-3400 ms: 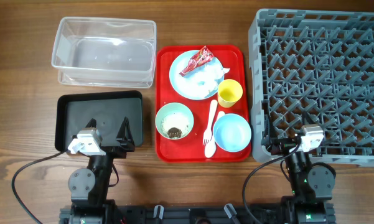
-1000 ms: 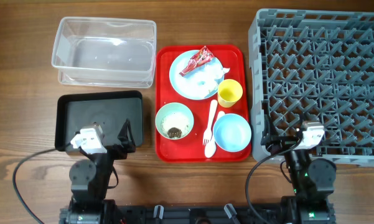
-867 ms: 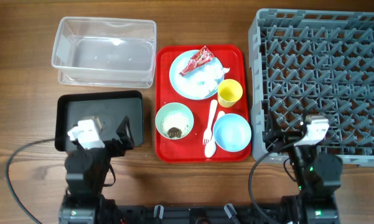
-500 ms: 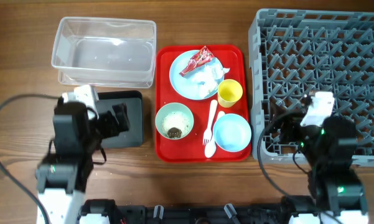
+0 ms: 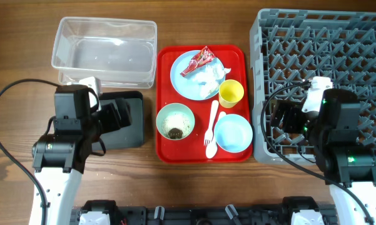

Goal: Sort waste into correct bins and load items into the dishwasher rack
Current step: 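Reach the left gripper to the plate and grasp the white tissue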

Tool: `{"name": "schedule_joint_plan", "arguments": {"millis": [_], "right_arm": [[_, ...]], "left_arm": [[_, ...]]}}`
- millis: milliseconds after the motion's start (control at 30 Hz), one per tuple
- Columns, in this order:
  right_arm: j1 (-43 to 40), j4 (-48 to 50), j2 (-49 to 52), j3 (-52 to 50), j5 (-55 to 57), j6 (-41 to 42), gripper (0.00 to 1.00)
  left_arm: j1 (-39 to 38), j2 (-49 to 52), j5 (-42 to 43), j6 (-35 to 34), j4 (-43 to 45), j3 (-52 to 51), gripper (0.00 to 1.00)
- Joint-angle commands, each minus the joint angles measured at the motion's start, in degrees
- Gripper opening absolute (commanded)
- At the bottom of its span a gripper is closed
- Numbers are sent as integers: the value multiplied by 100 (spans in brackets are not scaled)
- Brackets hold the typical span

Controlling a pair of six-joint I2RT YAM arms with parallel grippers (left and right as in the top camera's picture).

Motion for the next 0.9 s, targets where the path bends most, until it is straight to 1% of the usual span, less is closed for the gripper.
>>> {"name": "schedule_joint_plan", "arguments": {"millis": [0, 100, 200, 367, 433, 700, 867], "right_arm": [[22, 0, -11, 142, 59, -22, 100], [22, 0, -11, 142, 57, -17, 100], [22, -2, -11, 142, 55, -13, 100], [22, -4, -11, 142, 52, -4, 100], [22, -2, -9, 142, 55, -7, 100], [22, -2, -4, 140, 55, -4, 100], [22, -2, -4, 140, 55, -4, 100]], "left_arm": [[11, 42, 474, 94, 457, 133, 100], [-127, 319, 474, 96, 778, 291, 100], [-422, 811, 448, 179, 1115, 656, 100], [-1025, 1799, 431, 603, 1733, 1379, 100], [-1320, 2264, 426, 774, 2133, 1637, 100], [-2175, 3735, 431, 785, 4033, 1762, 100], [-2616, 4544, 433, 782, 4562, 1762, 100]]}}
